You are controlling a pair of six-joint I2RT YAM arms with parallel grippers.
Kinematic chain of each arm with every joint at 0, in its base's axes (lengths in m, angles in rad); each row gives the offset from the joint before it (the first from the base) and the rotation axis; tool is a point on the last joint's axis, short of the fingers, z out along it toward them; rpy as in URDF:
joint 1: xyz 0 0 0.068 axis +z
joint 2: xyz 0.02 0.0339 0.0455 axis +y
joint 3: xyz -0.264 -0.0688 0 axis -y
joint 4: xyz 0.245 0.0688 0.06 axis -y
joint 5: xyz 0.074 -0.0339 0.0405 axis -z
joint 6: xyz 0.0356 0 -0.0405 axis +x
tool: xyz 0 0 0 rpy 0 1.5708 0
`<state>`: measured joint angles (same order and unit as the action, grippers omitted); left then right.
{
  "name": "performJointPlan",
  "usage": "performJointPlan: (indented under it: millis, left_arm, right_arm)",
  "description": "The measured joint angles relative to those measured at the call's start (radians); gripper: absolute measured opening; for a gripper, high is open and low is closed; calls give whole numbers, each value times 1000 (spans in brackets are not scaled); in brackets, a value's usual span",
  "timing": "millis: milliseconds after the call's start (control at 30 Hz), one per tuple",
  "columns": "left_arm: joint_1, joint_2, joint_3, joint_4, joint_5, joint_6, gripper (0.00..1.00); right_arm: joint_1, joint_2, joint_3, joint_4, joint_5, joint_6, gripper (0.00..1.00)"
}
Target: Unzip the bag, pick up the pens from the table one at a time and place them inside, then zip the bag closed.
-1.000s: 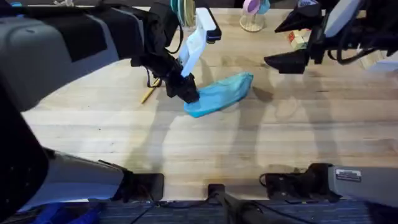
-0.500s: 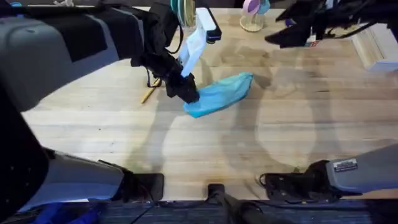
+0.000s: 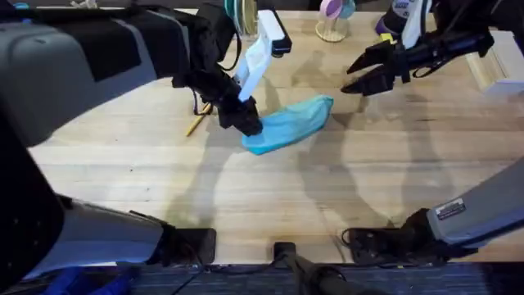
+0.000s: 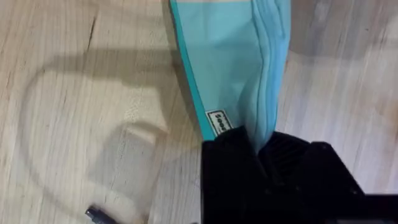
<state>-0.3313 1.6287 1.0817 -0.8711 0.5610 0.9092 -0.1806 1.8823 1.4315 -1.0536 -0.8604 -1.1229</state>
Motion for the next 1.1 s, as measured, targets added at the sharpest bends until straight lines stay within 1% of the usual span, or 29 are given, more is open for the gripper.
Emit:
performJointPlan:
  millis: [100,267,500,633,733,1100]
  left_arm:
    - [0,0,0,0,0,0,44]
    - [0,0,0,0,0,0,44]
    - [0,0,0,0,0,0,44]
    - [0,0,0,0,0,0,44]
    - [0,0,0,0,0,0,44]
    - [0,0,0,0,0,0,44]
  right_arm:
    - [0,3,0,-54,1,-61,992]
    - [0,3,0,-166,5,-248,992]
    - [0,3,0,-198,7,-459,992]
    - [5,3,0,-190,7,-510,995]
    - [9,3,0,-154,7,-530,996]
    - [12,3,0,-138,7,-550,995]
